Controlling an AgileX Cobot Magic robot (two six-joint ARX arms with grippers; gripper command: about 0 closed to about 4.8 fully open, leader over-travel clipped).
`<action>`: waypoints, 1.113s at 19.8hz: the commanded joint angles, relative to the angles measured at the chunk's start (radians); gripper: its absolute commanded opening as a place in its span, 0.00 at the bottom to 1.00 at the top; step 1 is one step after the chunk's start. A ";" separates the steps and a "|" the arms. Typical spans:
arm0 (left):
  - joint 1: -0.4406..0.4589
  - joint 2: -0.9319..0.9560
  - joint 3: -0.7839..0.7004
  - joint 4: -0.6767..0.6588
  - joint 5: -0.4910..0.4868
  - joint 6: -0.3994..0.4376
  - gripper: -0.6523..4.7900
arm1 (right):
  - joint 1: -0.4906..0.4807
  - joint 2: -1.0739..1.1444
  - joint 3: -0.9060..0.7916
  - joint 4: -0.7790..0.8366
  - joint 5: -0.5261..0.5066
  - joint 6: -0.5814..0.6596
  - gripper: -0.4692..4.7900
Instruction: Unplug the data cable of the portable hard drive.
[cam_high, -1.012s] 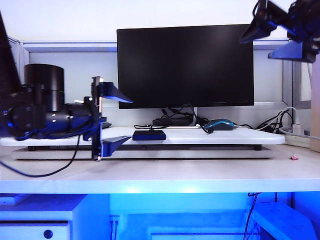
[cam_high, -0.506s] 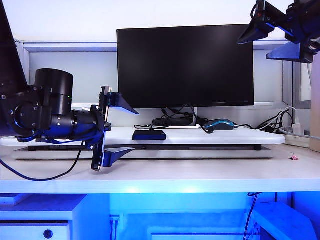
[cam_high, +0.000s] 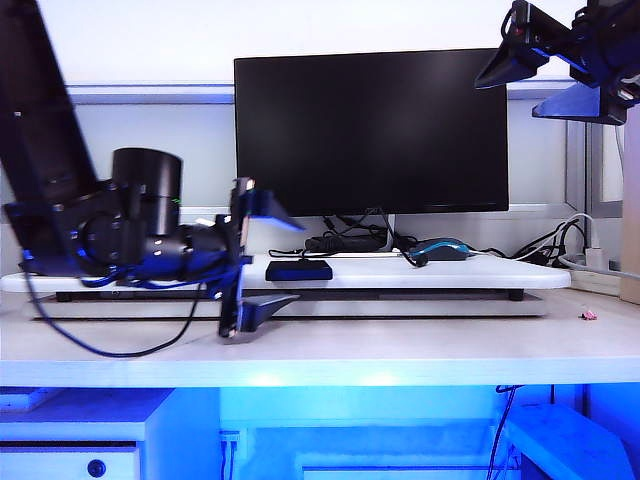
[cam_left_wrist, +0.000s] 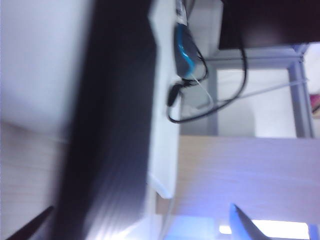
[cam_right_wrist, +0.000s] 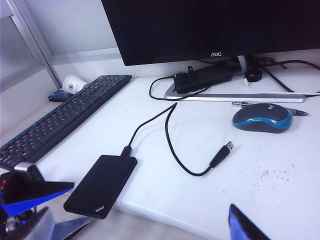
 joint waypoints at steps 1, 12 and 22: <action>-0.008 0.004 0.013 -0.004 0.000 0.005 0.86 | 0.000 -0.003 0.005 0.016 -0.002 -0.003 1.00; -0.008 0.021 0.013 -0.056 -0.069 0.027 0.16 | 0.000 -0.003 0.005 0.010 -0.015 -0.003 0.98; -0.010 0.019 0.043 0.033 0.114 0.068 0.11 | 0.000 0.008 0.006 0.040 -0.150 0.042 0.96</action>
